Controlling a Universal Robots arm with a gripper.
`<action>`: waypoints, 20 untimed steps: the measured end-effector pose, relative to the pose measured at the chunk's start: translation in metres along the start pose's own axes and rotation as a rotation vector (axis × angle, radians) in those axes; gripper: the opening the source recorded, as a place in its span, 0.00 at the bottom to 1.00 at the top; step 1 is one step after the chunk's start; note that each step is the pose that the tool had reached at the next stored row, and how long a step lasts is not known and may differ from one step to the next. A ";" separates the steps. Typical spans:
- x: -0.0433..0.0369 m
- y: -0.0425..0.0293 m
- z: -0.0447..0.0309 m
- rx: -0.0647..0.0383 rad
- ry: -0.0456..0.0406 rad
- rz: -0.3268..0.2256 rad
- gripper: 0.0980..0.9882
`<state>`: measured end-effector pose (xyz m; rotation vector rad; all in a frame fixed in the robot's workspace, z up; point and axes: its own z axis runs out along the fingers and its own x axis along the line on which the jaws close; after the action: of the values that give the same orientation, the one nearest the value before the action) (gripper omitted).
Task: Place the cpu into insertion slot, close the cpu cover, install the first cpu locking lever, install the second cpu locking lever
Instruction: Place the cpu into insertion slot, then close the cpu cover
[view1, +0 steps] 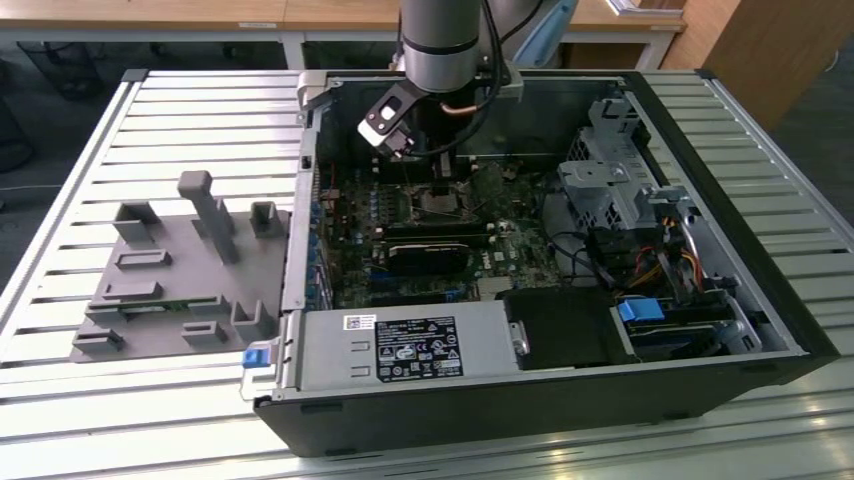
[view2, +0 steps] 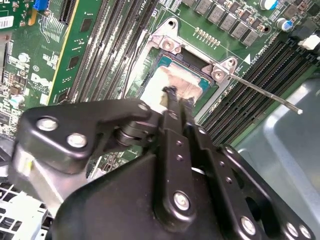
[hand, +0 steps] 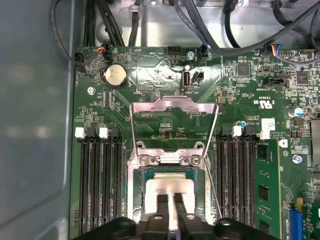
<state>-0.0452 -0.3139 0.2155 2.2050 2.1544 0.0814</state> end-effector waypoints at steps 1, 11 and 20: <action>0.0000 0.0000 -0.0003 0.000 0.0000 0.000 0.03; 0.0000 0.0003 -0.0036 0.000 -0.0001 0.000 0.01; 0.0000 0.0006 -0.0082 0.001 0.0002 0.000 0.01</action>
<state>-0.0452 -0.3139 0.2237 2.2058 2.1551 0.0803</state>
